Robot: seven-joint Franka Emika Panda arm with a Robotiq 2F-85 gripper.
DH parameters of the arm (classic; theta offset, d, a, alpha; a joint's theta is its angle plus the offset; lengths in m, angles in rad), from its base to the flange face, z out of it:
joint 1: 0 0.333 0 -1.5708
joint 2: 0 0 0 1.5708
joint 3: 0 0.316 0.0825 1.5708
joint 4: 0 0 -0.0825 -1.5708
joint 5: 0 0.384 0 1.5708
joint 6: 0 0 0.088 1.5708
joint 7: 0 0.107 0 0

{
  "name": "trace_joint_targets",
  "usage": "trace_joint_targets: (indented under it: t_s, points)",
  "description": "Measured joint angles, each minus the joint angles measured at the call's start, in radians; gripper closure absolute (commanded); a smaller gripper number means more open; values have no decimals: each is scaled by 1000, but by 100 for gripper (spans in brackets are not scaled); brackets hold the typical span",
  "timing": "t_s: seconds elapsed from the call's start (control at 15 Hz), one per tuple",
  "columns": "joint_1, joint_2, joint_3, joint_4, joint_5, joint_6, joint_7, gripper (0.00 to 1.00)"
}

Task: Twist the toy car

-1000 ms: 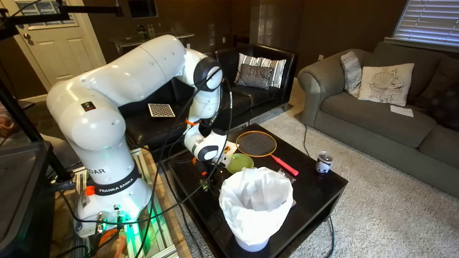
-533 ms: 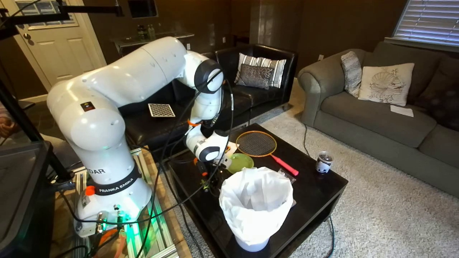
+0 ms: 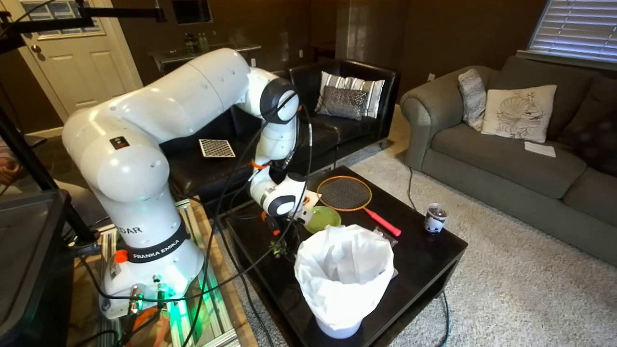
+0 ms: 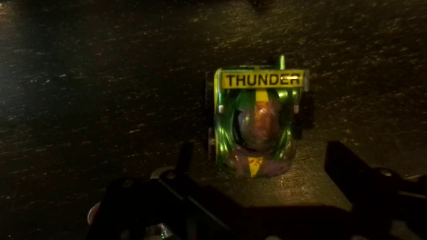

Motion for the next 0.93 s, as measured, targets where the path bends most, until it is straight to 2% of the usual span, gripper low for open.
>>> trace_joint_targets:
  t_s: [0.27,0.6,0.93]
  points:
    - [61,-50,-36,-48,1,71,2,0]
    - [157,-174,-90,-183,33,119,18,0]
    - [156,-288,-77,-298,49,135,25,0]
